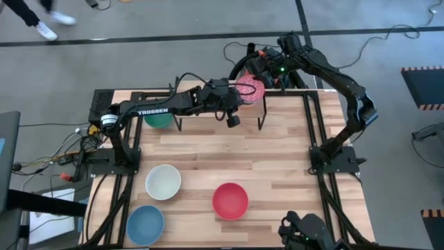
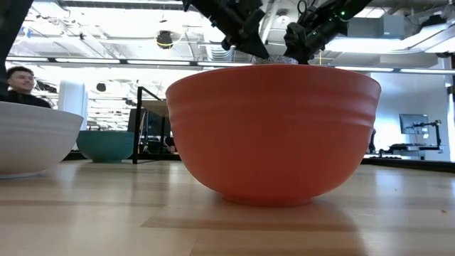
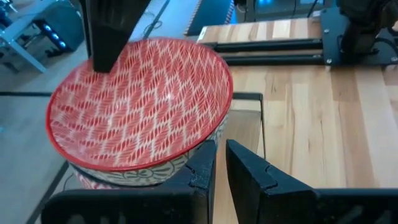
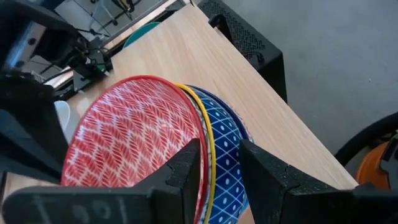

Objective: Place and stack bowls onto a shelf
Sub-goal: Stack the red patterned bowl on top of the yellow patterned bowl on the shelf

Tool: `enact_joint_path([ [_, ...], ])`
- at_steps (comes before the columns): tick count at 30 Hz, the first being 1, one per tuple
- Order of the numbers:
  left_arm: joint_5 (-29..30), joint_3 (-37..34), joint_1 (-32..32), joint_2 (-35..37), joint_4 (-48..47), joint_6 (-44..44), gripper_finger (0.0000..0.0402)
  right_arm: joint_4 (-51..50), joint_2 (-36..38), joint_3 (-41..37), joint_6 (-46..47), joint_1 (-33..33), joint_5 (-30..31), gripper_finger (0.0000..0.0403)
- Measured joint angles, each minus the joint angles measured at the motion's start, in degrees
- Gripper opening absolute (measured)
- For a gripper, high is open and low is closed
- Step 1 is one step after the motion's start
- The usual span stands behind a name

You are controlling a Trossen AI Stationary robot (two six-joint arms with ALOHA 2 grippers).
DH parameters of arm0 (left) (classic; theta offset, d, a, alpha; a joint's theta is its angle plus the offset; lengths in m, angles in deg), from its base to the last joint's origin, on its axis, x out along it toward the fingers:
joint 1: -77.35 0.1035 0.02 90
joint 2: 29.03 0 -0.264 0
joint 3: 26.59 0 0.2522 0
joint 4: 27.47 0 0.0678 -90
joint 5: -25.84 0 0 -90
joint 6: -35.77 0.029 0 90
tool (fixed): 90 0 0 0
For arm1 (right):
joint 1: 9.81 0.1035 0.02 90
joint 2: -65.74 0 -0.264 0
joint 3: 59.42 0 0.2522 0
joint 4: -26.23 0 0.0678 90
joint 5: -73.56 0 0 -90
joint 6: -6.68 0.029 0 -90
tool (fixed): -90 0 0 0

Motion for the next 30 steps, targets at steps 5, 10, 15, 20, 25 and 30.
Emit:
enact_joint_path([
  [5, 1.09, -0.02, 0.39, 0.0, -1.75, -1.21, 0.0028, -0.08, 0.01, 0.0, 0.03, 0.0, -0.13, 0.0136],
  [10, 1.54, -0.04, 0.44, 0.0, -2.07, -1.82, 0.0028, 0.27, 0.16, 0.0, 1.36, -0.01, -1.05, 0.0137],
  [15, 2.33, -0.09, 0.33, 1.2, -2.06, -1.89, 0.0028, 3.21, 2.54, 0.0, 3.11, -0.01, -2.57, 0.0137],
  [20, 5.26, -0.09, 0.29, 3.83, -2.95, -1.91, 0.0028, 3.78, 5.28, 0.0, 4.5, -0.83, -2.21, 0.0137],
  [25, 6.62, -0.09, 1.61, 4.94, -8.59, -3.96, 0.0029, -0.39, 6.37, 0.02, 6.44, -2.27, 1.82, 0.0137],
  [30, 5.94, -3.38, 3.61, 4.92, -10.23, -8.09, 0.0029, -3.74, 6.72, -1.71, 6.77, -2.25, 5.84, 0.0137],
])
